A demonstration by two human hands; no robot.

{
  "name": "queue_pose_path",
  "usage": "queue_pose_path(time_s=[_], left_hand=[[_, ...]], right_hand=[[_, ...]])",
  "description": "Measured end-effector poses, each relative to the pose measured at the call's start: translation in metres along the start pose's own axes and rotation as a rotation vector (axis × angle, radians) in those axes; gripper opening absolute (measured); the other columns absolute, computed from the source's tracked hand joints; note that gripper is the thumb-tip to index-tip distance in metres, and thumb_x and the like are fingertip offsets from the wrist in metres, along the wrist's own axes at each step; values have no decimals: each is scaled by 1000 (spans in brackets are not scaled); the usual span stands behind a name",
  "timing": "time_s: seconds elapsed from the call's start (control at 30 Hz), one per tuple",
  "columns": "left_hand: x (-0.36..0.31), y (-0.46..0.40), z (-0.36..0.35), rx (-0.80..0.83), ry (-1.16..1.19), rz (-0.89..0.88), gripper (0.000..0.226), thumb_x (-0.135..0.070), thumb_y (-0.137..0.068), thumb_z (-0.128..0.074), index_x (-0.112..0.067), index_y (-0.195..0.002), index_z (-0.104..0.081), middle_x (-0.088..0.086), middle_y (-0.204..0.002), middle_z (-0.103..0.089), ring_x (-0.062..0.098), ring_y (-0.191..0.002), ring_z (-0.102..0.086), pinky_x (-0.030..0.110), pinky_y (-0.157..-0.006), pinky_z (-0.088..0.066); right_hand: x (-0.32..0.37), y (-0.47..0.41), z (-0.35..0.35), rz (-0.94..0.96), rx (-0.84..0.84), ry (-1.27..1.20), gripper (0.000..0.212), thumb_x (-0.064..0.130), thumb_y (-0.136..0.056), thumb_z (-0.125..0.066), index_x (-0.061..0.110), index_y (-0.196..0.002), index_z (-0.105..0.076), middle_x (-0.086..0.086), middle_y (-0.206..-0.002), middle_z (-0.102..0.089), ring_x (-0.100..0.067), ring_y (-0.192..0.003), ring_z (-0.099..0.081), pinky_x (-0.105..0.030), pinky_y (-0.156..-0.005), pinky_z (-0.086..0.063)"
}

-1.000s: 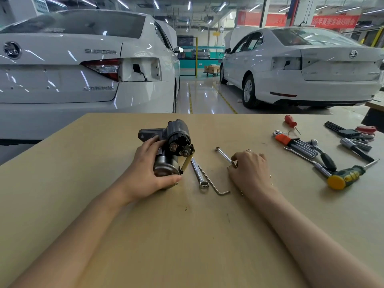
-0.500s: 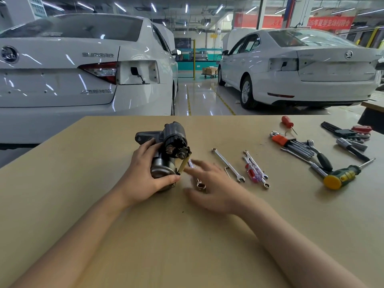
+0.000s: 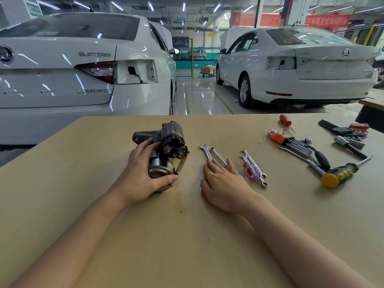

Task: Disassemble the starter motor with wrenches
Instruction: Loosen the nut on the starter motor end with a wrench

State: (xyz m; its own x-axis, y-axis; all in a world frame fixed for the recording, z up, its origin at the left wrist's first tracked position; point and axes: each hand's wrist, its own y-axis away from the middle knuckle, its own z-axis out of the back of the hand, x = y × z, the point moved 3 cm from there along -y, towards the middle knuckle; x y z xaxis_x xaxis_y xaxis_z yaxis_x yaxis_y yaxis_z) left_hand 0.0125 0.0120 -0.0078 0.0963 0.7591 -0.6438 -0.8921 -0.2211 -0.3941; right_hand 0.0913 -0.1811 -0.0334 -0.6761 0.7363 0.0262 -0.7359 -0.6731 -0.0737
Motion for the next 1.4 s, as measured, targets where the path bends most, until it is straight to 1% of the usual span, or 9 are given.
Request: queue_pose_path(time_s=[0.1, 0.17, 0.23, 0.33, 0.47, 0.6, 0.8, 1.0, 1.4], left_hand=[[0, 0, 0, -2, -3, -3, 111, -62, -51, -70, -20, -147, -36, -7, -154, -25, 10, -143, -21, 26, -114, -18], [1, -1, 0, -6, -12, -6, 110, -63, -51, -70, -20, -147, -36, -8, -154, -26, 9, -143, -21, 25, -113, -18], [1, 0, 0, -8, -14, -7, 110, -64, -51, -69, -20, -146, -36, -8, -154, -26, 8, -142, -21, 24, -112, -18], [1, 0, 0, 4, -20, -5, 109, -63, -51, -70, -21, -146, -37, -9, -154, -25, 7, -142, -20, 24, -112, -17], [0, -1, 0, 7, -10, 2, 109, -63, -51, -70, -21, -147, -36, -10, -154, -25, 7, -142, -21, 23, -112, -17], [1, -1, 0, 9, -22, 2, 105, -56, -57, -76, -20, -147, -36, -8, -154, -25, 8, -143, -20, 24, -112, -17], [2, -1, -1, 4, -23, -9, 98, -39, -64, -87, -22, -146, -36, -9, -154, -25, 8, -142, -20, 22, -111, -17], [9, -1, 11, 146, -118, -55, 112, -30, -59, -93, -31, -149, -28, -15, -156, -16, 3, -143, -16, 18, -112, -15], [15, -3, 12, 72, -147, -106, 114, -32, -52, -96, -30, -148, -35, -9, -155, -27, 5, -142, -24, 19, -112, -17]], right_hand=[[-6, 1, 6, 10, -35, -137, 54, 33, -103, -23, 9, -151, -20, -7, -161, -15, -15, -148, -7, -44, -117, 13], [-18, 0, 20, -28, -221, -269, 47, 27, -102, -32, 15, -146, -36, -5, -154, -31, -21, -141, -30, -41, -118, -5], [-46, 2, 38, -223, -441, -436, 37, 16, -96, -43, 12, -129, -58, -9, -134, -54, -29, -116, -54, -33, -99, -37], [-98, 13, 42, -531, -451, -477, 24, 3, -80, -55, 0, -94, -74, -22, -98, -69, -33, -87, -63, -33, -71, -47], [-114, 11, 28, -601, -305, -547, 14, 6, -71, -70, -4, -60, -69, -27, -67, -65, -27, -60, -55, -35, -54, -45], [-105, 1, 24, -519, -333, -557, 5, 10, -72, -75, 6, -69, -76, -14, -67, -68, -17, -54, -57, -22, -43, -39], [-108, 8, 29, -590, -339, -475, 17, 17, -71, -81, 2, -75, -74, -10, -69, -62, -24, -71, -57, -27, -53, -35], [-107, 13, 31, -650, -247, -424, 29, 24, -73, -82, -2, -81, -72, -16, -78, -66, -30, -79, -61, -31, -59, -42], [-100, 14, 31, -683, -298, -371, 27, 24, -74, -73, -2, -73, -68, -16, -69, -60, -29, -71, -56, -30, -51, -33]])
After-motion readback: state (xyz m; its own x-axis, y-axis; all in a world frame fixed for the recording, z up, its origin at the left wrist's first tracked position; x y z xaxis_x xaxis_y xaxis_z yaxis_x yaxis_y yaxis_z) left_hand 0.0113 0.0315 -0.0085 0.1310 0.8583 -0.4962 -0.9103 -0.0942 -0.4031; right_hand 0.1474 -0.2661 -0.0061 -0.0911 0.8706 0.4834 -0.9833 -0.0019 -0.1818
